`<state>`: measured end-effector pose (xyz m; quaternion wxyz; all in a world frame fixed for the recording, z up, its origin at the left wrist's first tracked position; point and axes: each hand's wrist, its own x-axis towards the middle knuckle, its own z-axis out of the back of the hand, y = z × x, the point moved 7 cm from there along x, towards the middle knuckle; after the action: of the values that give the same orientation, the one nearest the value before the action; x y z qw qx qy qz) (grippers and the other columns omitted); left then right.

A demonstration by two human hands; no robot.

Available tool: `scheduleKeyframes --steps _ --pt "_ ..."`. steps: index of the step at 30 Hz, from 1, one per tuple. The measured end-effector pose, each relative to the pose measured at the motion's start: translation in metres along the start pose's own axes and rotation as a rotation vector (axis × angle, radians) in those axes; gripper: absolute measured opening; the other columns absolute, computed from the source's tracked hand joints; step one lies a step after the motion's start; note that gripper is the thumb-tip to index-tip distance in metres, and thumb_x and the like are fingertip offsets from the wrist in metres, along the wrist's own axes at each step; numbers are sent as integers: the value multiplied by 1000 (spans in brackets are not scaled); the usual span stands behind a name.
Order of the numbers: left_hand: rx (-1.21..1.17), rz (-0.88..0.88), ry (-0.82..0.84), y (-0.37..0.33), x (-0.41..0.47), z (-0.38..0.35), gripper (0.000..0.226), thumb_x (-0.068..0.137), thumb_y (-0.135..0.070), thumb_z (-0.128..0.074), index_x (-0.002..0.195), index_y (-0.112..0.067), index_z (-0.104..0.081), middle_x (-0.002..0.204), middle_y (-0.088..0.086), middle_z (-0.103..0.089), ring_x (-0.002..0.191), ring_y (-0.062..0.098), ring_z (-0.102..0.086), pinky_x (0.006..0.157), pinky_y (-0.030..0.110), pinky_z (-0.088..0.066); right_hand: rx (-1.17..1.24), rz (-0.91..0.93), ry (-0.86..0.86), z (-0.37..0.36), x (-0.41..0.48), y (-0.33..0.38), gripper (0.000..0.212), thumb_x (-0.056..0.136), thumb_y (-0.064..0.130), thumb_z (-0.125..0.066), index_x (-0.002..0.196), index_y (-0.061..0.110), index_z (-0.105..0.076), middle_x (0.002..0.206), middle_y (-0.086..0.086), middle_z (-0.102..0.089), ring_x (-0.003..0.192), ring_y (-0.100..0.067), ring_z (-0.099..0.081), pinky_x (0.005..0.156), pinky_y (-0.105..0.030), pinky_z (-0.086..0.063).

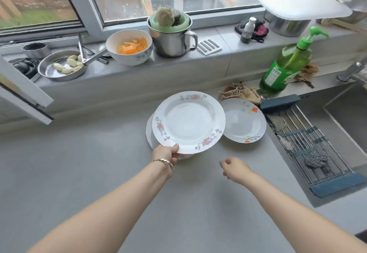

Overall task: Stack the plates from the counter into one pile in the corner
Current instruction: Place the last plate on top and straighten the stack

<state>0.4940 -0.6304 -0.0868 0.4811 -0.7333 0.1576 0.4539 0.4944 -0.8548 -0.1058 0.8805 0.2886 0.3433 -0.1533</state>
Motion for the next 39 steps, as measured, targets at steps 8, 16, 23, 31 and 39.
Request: scheduleKeyframes --steps 8,16,23,31,39 --pt "-2 -93 -7 -29 -60 168 16 88 5 -50 96 -8 -54 77 5 -67 39 8 -66 26 7 -22 -277 186 133 -75 -51 116 18 88 25 -43 73 14 -44 79 -7 -49 71 -18 -45 66 -25 -34" --pt "-204 -218 -184 -33 -137 416 17 87 7 -52 80 -9 -54 74 6 -63 56 17 -63 25 7 -23 -499 391 139 -212 -139 254 37 89 26 -46 106 -1 -63 85 -6 -62 80 -22 -58 74 -26 -44" --pt "-363 -378 -358 -34 -213 614 20 86 11 -51 77 -7 -53 74 7 -59 31 7 -59 25 6 -20 -629 571 213 -367 -219 366 38 86 22 -44 110 -3 -60 83 -8 -59 75 -23 -55 72 -31 -44" --pt "-584 -413 -525 -12 -256 753 20 85 8 -53 76 -9 -51 74 7 -58 33 4 -55 26 9 -23 -724 661 270 -467 -269 411 36 86 18 -45 109 -4 -62 83 -7 -61 76 -20 -53 67 -26 -35" --pt "-665 -353 -563 -2 -252 791 21 87 8 -51 75 -9 -48 77 8 -59 35 8 -63 25 7 -22 -728 621 291 -486 -272 423 33 85 17 -45 101 -3 -65 80 -4 -61 72 -19 -53 67 -26 -37"
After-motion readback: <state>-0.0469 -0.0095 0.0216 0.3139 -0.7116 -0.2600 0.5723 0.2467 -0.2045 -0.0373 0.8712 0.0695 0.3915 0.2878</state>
